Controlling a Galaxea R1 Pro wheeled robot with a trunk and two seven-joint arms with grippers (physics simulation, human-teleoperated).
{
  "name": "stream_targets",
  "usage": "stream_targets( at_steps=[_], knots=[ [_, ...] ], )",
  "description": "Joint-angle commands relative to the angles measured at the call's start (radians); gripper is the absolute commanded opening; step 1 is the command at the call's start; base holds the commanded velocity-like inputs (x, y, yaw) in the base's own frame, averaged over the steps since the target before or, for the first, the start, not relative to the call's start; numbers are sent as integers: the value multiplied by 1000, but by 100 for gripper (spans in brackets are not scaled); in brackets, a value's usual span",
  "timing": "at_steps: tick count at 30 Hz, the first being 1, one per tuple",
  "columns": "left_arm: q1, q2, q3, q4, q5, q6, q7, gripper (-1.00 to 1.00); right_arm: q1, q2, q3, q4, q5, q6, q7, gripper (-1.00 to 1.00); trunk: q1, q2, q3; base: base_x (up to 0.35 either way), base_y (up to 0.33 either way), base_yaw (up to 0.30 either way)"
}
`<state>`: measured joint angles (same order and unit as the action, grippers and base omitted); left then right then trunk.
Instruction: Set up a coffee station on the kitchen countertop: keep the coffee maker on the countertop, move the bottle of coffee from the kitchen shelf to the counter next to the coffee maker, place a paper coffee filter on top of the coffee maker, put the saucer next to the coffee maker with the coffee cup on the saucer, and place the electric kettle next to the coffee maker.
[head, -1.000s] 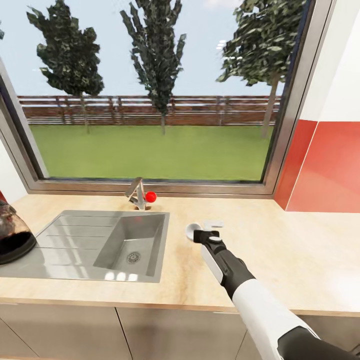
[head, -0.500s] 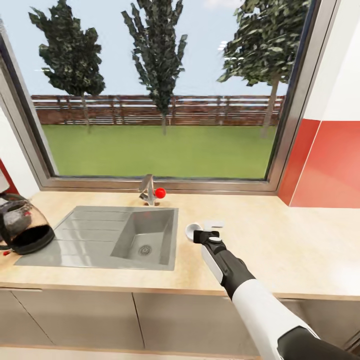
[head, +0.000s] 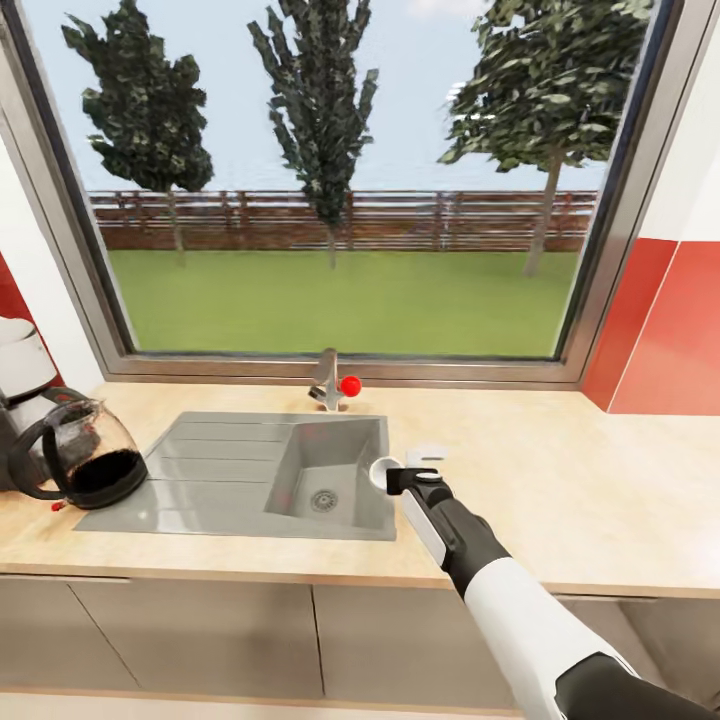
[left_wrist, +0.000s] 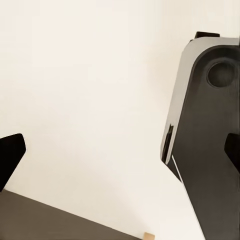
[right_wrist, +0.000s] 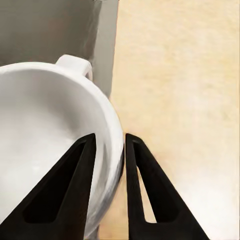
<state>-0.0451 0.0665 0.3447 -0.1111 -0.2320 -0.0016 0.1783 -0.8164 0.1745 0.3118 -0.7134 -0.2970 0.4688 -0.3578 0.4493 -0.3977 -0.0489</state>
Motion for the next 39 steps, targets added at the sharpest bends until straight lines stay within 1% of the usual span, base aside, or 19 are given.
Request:
stream_targets(
  at_steps=[1, 5, 10, 18, 26, 35, 39],
  knots=[
    [-1, 0, 8, 0, -10, -1, 1, 100, -1, 0, 3, -6, -10, 3, -7, -100, 1, -2, -2, 0, 305, 0],
    [-1, -2, 8, -1, -10, -2, 1, 100, -1, 0, 3, -30, -10, 5, -7, -100, 1, -2, -2, 0, 301, 0],
    [-1, -2, 8, -1, -10, -3, 1, 100, -1, 0, 3, -37, -11, 5, -7, -100, 1, -2, -2, 0, 224, 0],
    [-1, -2, 8, -2, -10, -4, 1, 100, -1, 0, 2, -37, -10, 5, -7, -100, 1, -2, -2, -10, 19, 0],
    [-2, -2, 8, -2, -9, -4, 1, 100, -1, 0, 2, -37, -10, 5, -7, -100, 1, -2, -2, -183, 168, 0],
    [-2, -4, 8, -2, -9, -4, 1, 100, -1, 0, 2, -37, -10, 5, -7, -100, 1, -2, -2, -155, 270, 2],
    [-2, -4, 8, -2, -9, -4, 1, 100, -1, 0, 2, -37, -10, 5, -7, -100, 1, -2, -1, -65, 291, 119]
  ],
)
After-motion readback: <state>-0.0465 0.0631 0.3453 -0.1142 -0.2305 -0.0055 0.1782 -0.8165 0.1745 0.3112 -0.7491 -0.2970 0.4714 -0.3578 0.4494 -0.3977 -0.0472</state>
